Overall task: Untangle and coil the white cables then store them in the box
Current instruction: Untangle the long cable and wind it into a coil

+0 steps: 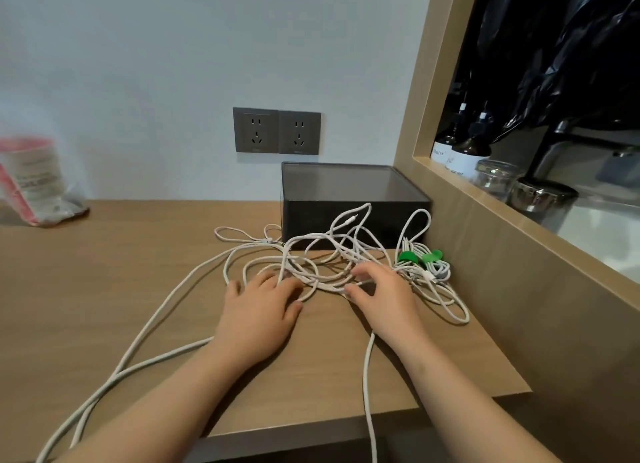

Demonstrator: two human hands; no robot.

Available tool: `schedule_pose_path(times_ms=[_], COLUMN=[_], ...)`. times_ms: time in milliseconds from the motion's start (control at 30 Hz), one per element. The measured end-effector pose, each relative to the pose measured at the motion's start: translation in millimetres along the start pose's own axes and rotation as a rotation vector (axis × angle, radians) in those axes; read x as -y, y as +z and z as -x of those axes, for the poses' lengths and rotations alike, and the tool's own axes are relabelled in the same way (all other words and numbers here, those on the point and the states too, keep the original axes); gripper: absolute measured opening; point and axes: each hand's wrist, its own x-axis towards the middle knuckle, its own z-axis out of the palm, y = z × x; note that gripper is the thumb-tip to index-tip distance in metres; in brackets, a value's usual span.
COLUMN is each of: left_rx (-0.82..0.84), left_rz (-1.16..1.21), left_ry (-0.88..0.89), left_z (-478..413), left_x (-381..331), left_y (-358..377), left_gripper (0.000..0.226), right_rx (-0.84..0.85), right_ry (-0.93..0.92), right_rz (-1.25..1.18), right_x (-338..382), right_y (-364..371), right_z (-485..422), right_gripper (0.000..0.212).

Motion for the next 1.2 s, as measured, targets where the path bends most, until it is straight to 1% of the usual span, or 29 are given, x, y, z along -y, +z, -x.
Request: schedule_pose_path(times_ms=[33,100,133,167,200,233,267,300,333,400,433,467,533,567,600,633,700,733,767,833,900,933,967,1000,1033,1067,1100,1133,1200], left_rx=[-0.060,-0.210,-0.266,-0.299,-0.319,-0.329,-0.334,-0.335,-0.323,-0.263,-0.253,-0.287,-0.496,-0.527,-0.468,-0.343,-0.042,0.025,0.008,-0.129,-0.251,-0.252,-0.209,-0.135,-0.072,-0.020,0.017,0.026,-0.035], left_rz=[0.073,0.308,0.428,0.517,0.571,0.586,0.582,0.532,0.427,0.220,0.173,0.186,0.225,0.208,0.183,0.180,0.260,0.374,0.465,0.515,0.411,0.342,0.275,0.230,0.224,0.262,0.370,0.530,0.862], left_ry=[0.031,0.063,0.045,0.015,-0.007,-0.024,-0.046,-0.081,-0.123,-0.228,-0.263,-0.269,-0.164,-0.099,-0.028,0.024,0.020,-0.016,-0.075,-0.184,-0.236,-0.247,-0.243,-0.227,-0.206,-0.191,-0.186,-0.200,-0.270], left_z=[0,4,7,10,13,15,15,15,15,13,14,13,3,-6,-17,-26,-35,-38,-40,-45,-55,-60,-67,-75,-81,-85,-88,-89,-88], left_x=[0,0,0,-1,-1,-2,-1,1,3,7,7,6,1,-3,-8,-15,-27,-29,-30,-28,-25,-24,-23,-23,-24,-26,-27,-28,-29], left_y=[2,0,-1,-4,-7,-11,-14,-16,-19,-25,-29,-34,-40,-41,-41,-40,-35,-32,-29,-27,-27,-27,-25,-22,-19,-16,-14,-14,-20], left_gripper=[0.032,0.032,0.037,0.045,0.053,0.059,0.060,0.055,0.046,0.024,0.027,0.033,0.034,0.034,0.036,0.035,0.028,0.035,0.041,0.041,0.021,0.023,0.033,0.037,0.034,0.028,0.023,0.020,0.019], right_rx=[-0.047,-0.251,-0.348,-0.386,-0.338,-0.227,-0.110,-0.015,0.068,0.138,0.090,-0.013,-0.255,-0.277,-0.206,-0.078,0.170,0.240,0.226,0.065,-0.060,-0.078,-0.077,-0.071,-0.068,-0.067,-0.077,-0.109,-0.237], right_ry=[-0.017,-0.033,-0.032,-0.011,0.026,0.053,0.056,0.032,0.001,-0.072,-0.086,-0.085,-0.111,-0.120,-0.106,-0.091,-0.065,-0.039,0.007,0.123,0.133,0.115,0.097,0.088,0.087,0.091,0.108,0.116,0.086], right_rz=[-0.036,-0.062,-0.027,0.044,0.142,0.248,0.326,0.346,0.325,0.241,0.206,0.185,0.158,0.156,0.186,0.235,0.296,0.271,0.174,-0.013,0.067,0.111,0.137,0.142,0.126,0.099,0.063,0.005,-0.137], right_x=[-1,0,0,1,0,-2,-1,-1,0,3,4,6,13,19,24,27,26,23,18,6,0,0,1,1,1,1,0,-1,-1], right_y=[-4,-13,-18,-22,-24,-25,-27,-27,-27,-24,-23,-23,-27,-29,-29,-27,-18,-12,-8,-2,0,2,2,3,5,6,7,7,6], right_z=[5,17,20,21,21,21,21,21,23,29,30,29,21,14,7,-1,-10,-10,-10,-6,-5,-5,-6,-7,-8,-9,-9,-9,-8], right_gripper=[0.015,0.014,0.017,0.023,0.034,0.043,0.043,0.036,0.027,0.025,0.026,0.026,0.021,0.023,0.029,0.035,0.036,0.034,0.038,0.048,0.050,0.049,0.048,0.046,0.045,0.044,0.043,0.043,0.039])
